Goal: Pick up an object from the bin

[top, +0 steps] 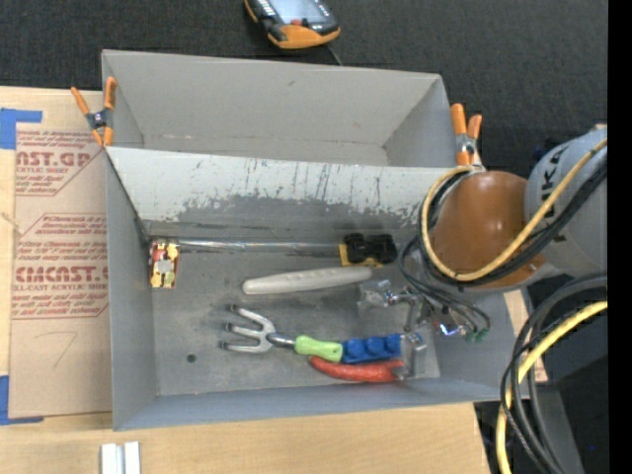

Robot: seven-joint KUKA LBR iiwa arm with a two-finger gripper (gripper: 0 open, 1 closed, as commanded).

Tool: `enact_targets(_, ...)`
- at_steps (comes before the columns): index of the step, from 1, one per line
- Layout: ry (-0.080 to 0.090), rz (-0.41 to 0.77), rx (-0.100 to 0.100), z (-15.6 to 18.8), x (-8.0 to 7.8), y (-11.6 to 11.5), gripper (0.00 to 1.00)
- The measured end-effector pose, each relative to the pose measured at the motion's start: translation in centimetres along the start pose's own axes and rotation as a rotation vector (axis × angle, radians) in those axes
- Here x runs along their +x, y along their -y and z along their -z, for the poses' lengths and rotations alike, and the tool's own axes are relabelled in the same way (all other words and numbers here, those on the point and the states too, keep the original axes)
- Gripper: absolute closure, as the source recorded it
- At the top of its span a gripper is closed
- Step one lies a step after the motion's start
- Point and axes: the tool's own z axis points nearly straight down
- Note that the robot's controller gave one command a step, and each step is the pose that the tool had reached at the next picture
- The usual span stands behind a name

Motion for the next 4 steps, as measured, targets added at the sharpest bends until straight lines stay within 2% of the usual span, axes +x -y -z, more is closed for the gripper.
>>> enact_targets(1, 0.015, -0.483, 0.006, 1.8, -4.9, 1.6, 0.0)
enact_targets(2, 0.006, 0.055, 0.004, -0.3, -0.8, 2.0, 0.0)
enact_targets(3, 0.019, -0.375, 0.006, -2.0, -5.1, -1.5, 1.0)
enact_targets(4, 0.019, -0.374, 0.006, -2.0, -5.1, -1.5, 1.0)
